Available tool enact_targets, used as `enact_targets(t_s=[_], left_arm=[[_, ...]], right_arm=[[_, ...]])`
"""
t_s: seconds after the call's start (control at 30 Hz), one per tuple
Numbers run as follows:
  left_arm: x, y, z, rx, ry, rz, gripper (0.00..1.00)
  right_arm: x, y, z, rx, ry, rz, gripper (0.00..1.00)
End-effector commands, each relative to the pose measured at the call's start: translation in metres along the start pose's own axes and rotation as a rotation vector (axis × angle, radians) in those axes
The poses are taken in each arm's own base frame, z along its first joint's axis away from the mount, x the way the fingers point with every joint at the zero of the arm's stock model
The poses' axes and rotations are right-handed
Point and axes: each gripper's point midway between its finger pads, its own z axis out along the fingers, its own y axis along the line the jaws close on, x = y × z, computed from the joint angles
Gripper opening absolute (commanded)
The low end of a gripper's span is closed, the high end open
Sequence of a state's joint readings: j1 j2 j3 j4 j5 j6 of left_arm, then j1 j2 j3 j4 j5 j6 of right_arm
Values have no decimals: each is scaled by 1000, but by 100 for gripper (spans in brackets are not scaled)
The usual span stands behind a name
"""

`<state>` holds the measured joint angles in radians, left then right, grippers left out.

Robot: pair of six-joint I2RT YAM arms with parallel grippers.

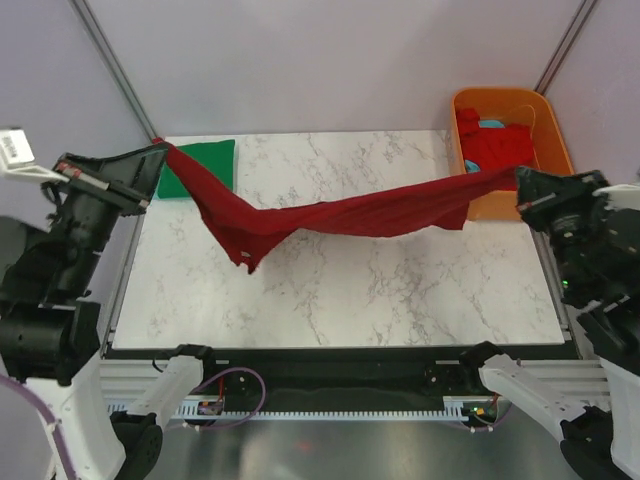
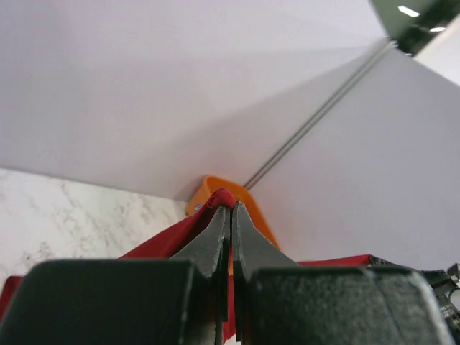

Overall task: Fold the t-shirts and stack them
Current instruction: Flatten the tshirt out

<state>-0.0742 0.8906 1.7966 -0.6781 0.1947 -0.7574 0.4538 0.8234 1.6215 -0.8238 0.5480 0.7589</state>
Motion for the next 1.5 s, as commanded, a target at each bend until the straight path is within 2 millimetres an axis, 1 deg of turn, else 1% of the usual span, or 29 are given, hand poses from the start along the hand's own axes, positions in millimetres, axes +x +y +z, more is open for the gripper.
enact_targets(t_s=[0.0, 0.1, 0.23, 0.33, 0.43, 0.47, 0.53, 0.57, 0.63, 0.67, 0.73, 0.77, 0.8, 0.83, 0.87, 0.9, 0.93, 1.0, 1.03, 1.1, 1.13, 1.17, 1.2, 1.23, 1.27, 1.3, 1.33, 1.37, 1.47], left_arm=[[-7, -39, -31, 112, 15, -82, 2], [-8, -39, -50, 99, -8, -77, 2], [1, -16, -45, 7, 8, -38, 2], [14, 12, -20, -71, 54, -1, 2], [23, 41, 4, -159, 85, 44, 2], [26, 52, 17, -190, 99, 52, 2], [23, 68, 33, -255, 85, 65, 2], [18, 75, 50, -279, 86, 91, 2], [4, 87, 66, -341, 42, 128, 2], [-8, 88, 83, -353, 19, 153, 2], [-27, 90, 97, -387, -37, 180, 2], [-51, 70, 96, -349, -103, 195, 2], [-55, 76, 112, -363, -110, 202, 2], [-65, 66, 114, -340, -137, 208, 2], [-89, 41, 105, -283, -210, 210, 2], [-95, 36, 108, -267, -231, 206, 2], [-108, 21, 99, -233, -276, 198, 2], [-119, 7, 88, -197, -324, 168, 2], [-123, -2, 72, -179, -345, 160, 2], [-126, -10, 57, -158, -369, 137, 2], [-128, -17, 37, -137, -397, 131, 2], [-129, -19, 27, -131, -412, 116, 2], [-130, -23, 14, -121, -431, 108, 2], [-124, -18, 10, -127, -423, 101, 2], [-132, -37, -23, -75, -478, 86, 2], [-133, -43, -35, -52, -490, 78, 2], [-132, -46, -43, -39, -497, 72, 2], [-136, -60, -71, 7, -530, 56, 2], [-136, -70, -104, 46, -566, 33, 2]], right_arm=[[-33, 11, -34, -81, -38, 15, 0], [-44, 12, -51, -120, -55, 60, 0], [-41, 12, -49, -125, -50, 53, 0], [-34, 15, -32, -107, -48, 17, 0], [-23, 25, -5, -92, -44, -26, 0], [-14, 29, 11, -75, -25, -51, 0], [-14, 40, 28, -72, -39, -68, 0], [-10, 48, 44, -62, -35, -81, 0], [-13, 59, 60, -59, -55, -103, 0], [-14, 66, 76, -38, -70, -112, 0], [-18, 79, 90, -42, -89, -128, 0], [-9, 85, 107, -36, -76, -146, 0], [-25, 100, 104, -69, -106, -123, 0], [-28, 107, 107, -84, -110, -122, 0], [-36, 120, 108, -117, -122, -106, 0], [-40, 126, 106, -137, -124, -96, 0], [-43, 130, 105, -152, -128, -87, 0], [-52, 136, 93, -185, -132, -52, 0], [-63, 135, 78, -203, -150, -27, 0], [-63, 131, 64, -223, -135, 1, 0], [-78, 127, 41, -251, -158, 24, 0], [-80, 123, 31, -259, -160, 33, 0], [-74, 114, 28, -244, -141, 35, 0], [-88, 107, 2, -273, -163, 64, 0], [-78, 99, -1, -268, -138, 62, 0], [-77, 95, -11, -282, -129, 87, 0], [-83, 91, -33, -324, -131, 113, 0], [-74, 85, -36, -323, -102, 113, 0], [-72, 78, -66, -385, -68, 172, 0]])
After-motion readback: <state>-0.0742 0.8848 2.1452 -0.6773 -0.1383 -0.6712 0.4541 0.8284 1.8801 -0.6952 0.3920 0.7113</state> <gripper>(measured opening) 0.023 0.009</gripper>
